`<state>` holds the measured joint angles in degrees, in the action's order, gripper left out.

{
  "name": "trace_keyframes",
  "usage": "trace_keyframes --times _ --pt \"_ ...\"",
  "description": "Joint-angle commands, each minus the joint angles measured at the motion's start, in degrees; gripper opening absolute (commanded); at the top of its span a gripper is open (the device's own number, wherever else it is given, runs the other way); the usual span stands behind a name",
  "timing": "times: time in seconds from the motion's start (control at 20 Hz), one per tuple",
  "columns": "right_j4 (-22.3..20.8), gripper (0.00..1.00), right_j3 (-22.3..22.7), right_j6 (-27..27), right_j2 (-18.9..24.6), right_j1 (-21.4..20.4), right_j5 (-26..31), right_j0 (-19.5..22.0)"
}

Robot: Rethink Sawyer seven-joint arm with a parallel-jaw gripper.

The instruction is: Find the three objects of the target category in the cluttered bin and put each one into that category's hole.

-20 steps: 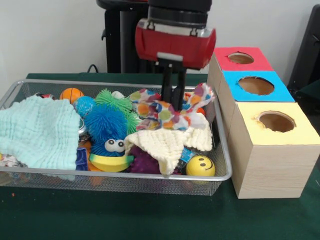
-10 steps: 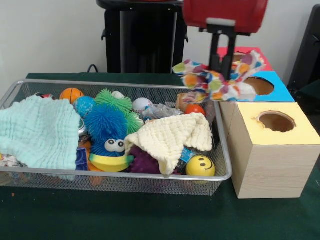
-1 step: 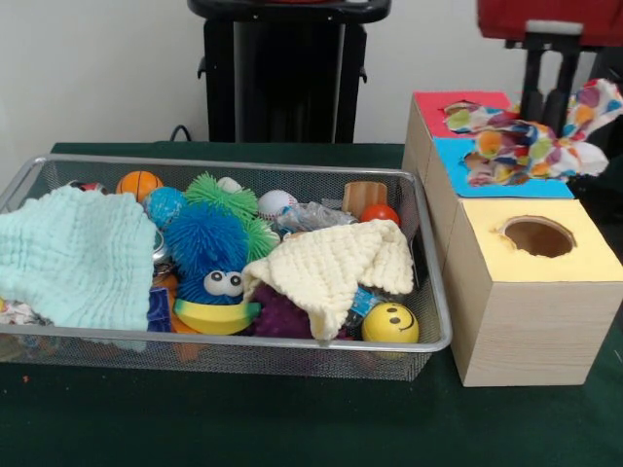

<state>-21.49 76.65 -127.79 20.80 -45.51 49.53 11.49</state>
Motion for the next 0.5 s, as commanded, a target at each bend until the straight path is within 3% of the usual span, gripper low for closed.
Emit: trace_keyframes --times 0.05,0.5 --pt "0.36 0.0 6.32 -10.56 -4.63 3.34 -0.16 -2.73" --pt "0.65 0.0 6.61 -13.69 -9.5 6.6 -4.88 -6.04"
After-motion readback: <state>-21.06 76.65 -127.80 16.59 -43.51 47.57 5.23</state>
